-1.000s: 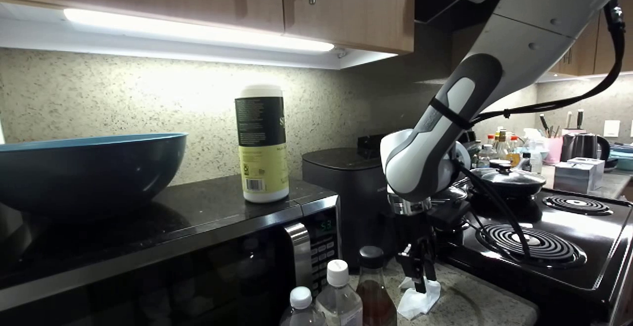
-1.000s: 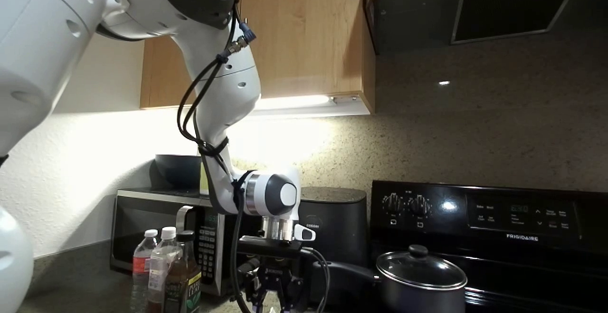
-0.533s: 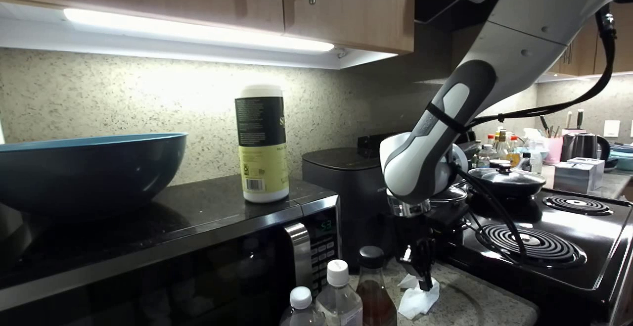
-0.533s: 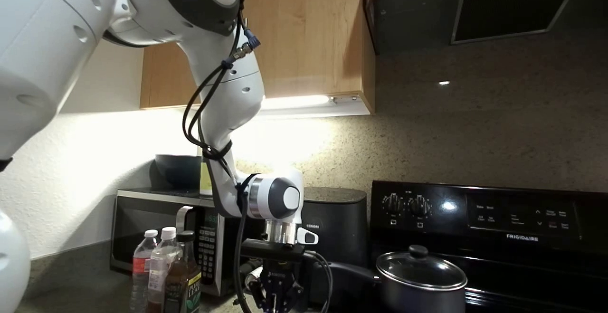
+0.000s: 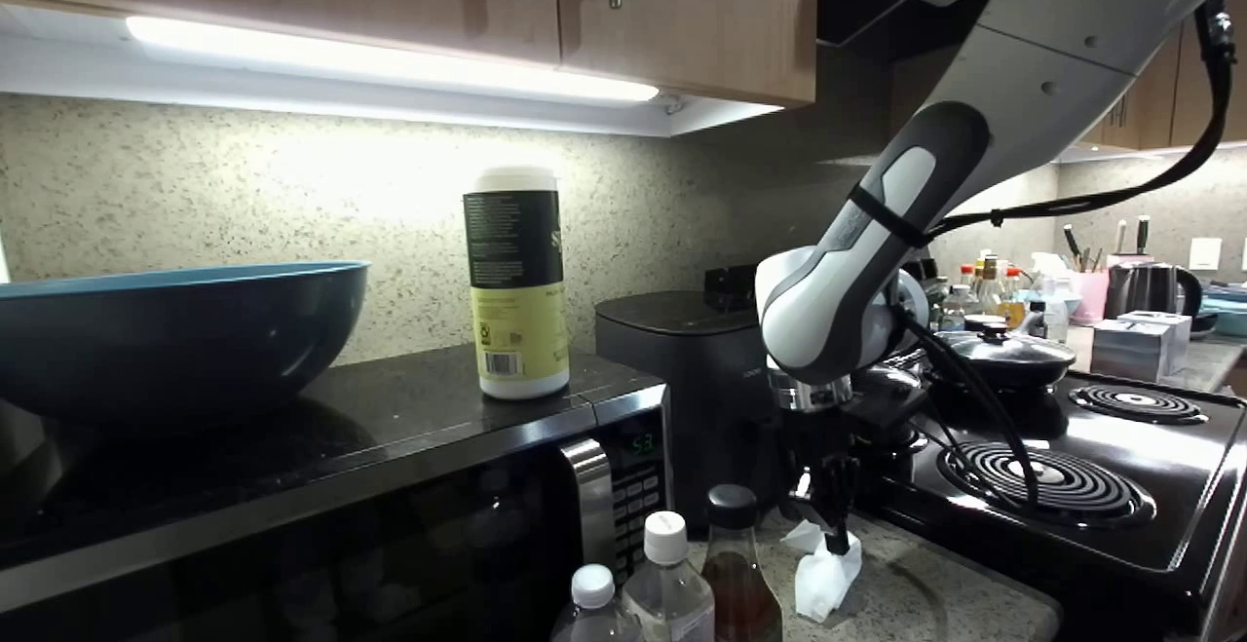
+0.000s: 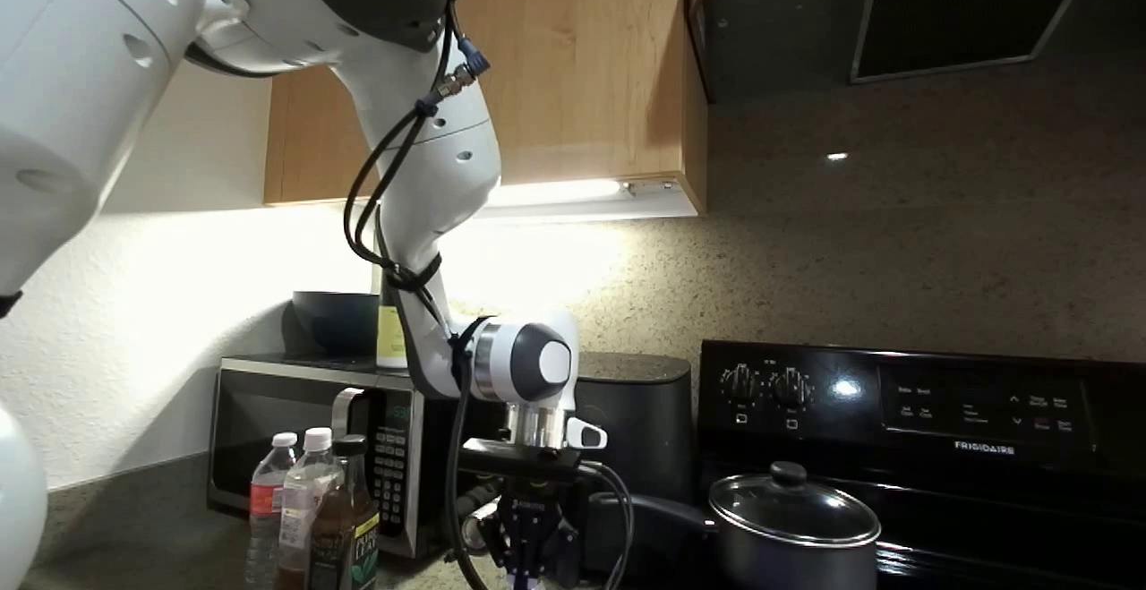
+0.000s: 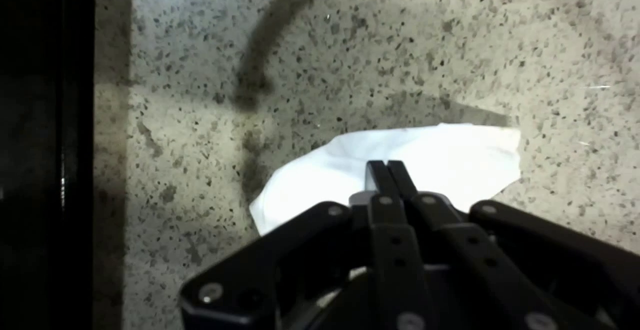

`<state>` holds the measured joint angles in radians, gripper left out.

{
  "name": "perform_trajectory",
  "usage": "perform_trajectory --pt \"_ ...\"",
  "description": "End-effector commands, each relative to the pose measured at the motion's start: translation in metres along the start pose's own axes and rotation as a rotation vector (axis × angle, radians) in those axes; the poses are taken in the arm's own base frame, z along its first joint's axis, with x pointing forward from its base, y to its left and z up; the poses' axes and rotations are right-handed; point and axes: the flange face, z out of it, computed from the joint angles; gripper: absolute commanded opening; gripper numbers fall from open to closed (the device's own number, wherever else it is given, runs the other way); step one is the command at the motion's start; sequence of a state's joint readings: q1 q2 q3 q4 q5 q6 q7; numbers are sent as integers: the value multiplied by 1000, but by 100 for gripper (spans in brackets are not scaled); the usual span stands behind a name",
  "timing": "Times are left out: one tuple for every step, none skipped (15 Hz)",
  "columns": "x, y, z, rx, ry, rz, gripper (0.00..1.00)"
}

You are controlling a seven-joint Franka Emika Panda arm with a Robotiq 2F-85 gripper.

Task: Pick up the white paper, wipe on top of the air fryer and put the paper back on the countertop.

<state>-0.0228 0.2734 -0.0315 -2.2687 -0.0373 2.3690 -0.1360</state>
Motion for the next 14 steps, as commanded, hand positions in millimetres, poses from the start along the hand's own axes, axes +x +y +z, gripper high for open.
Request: perform_trajectory --pt "-36 -16 -58 1 137 1 1" --pt "-43 -20 -75 -3 184 3 1" --pt "-51 -24 -93 -9 234 3 1" --pt "-58 -27 -110 -12 278 8 1" --pt "-67 -31 -127 -13 312 11 1" --pt "-75 -34 -142 -14 344 18 1" --pt "-84 -36 -158 -21 383 28 1" --pt "-91 -38 -173 -25 420 37 1" --pt "-97 -40 -189 -23 466 51 1" --pt "-102 -41 -202 -25 504 65 1" --pt "-106 -40 -211 -25 512 73 1" --pt "-90 -36 -202 -37 462 44 2" --pt "-96 -37 -212 -37 485 52 2" --pt "-99 -37 -217 -38 498 55 2"
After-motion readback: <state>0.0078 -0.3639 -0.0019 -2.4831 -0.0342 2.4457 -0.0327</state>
